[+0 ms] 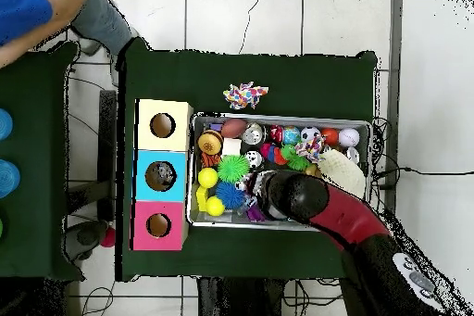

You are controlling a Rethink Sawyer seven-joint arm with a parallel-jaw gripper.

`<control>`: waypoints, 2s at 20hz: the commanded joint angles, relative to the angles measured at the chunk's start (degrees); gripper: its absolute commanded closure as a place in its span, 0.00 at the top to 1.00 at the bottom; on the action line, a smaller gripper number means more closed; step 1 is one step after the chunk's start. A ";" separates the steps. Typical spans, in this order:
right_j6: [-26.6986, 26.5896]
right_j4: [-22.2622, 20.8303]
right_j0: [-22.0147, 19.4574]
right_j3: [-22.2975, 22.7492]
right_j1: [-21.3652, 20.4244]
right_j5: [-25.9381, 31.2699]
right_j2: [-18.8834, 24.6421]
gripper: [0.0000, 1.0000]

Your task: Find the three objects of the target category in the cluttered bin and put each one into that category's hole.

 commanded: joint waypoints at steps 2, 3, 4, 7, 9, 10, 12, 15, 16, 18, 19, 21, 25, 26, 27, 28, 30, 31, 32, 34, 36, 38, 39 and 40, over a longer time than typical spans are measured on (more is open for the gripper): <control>14.63 4.01 1.74 4.11 3.74 -5.51 -0.56 1.00; 14.49 4.13 1.81 4.16 3.84 -5.52 -0.67 1.00; 14.33 4.40 1.72 3.96 4.17 -5.45 -0.73 1.00; 13.67 4.82 1.57 4.23 4.30 -5.55 -0.90 1.00; 13.13 4.91 1.91 4.10 3.90 -4.28 -1.39 1.00; 12.71 4.47 2.29 3.78 3.71 -3.38 -2.08 1.00; 11.45 2.95 3.19 2.75 3.32 -1.39 -3.59 1.00; 7.75 -0.88 4.50 0.41 2.95 1.11 -5.81 1.00; 6.94 -2.25 5.01 -0.22 2.79 0.46 -6.90 1.00; 6.44 -3.04 5.35 -0.57 2.79 0.75 -7.90 1.00; 6.20 -3.21 5.36 -0.61 2.63 0.79 -8.01 1.00; 5.78 -3.25 5.30 -1.18 2.91 1.24 -7.94 1.00; 5.96 -3.31 5.55 -2.16 3.52 1.28 -8.38 1.00; 6.57 -2.79 5.18 -1.86 4.18 -0.32 -8.09 1.00; 6.68 -2.54 4.95 -1.66 4.60 -1.01 -7.79 1.00; 6.54 -2.20 4.50 -1.52 5.11 -1.51 -7.25 1.00; 6.50 -2.17 4.66 -1.65 5.31 -1.40 -7.31 1.00; 6.53 -2.15 4.81 -1.74 5.31 -1.15 -7.41 1.00; 6.65 -2.03 4.84 -1.81 5.50 -1.19 -7.43 1.00; 6.47 -1.86 4.69 -2.08 6.00 -0.99 -7.21 1.00; 7.07 -0.75 4.18 -1.89 6.58 -1.33 -6.58 1.00; 7.38 0.45 3.26 -1.26 6.74 -1.94 -5.37 1.00; 7.50 0.87 2.92 -0.95 6.65 -2.13 -4.91 1.00; 7.71 1.41 2.58 -0.45 6.36 -1.89 -4.50 1.00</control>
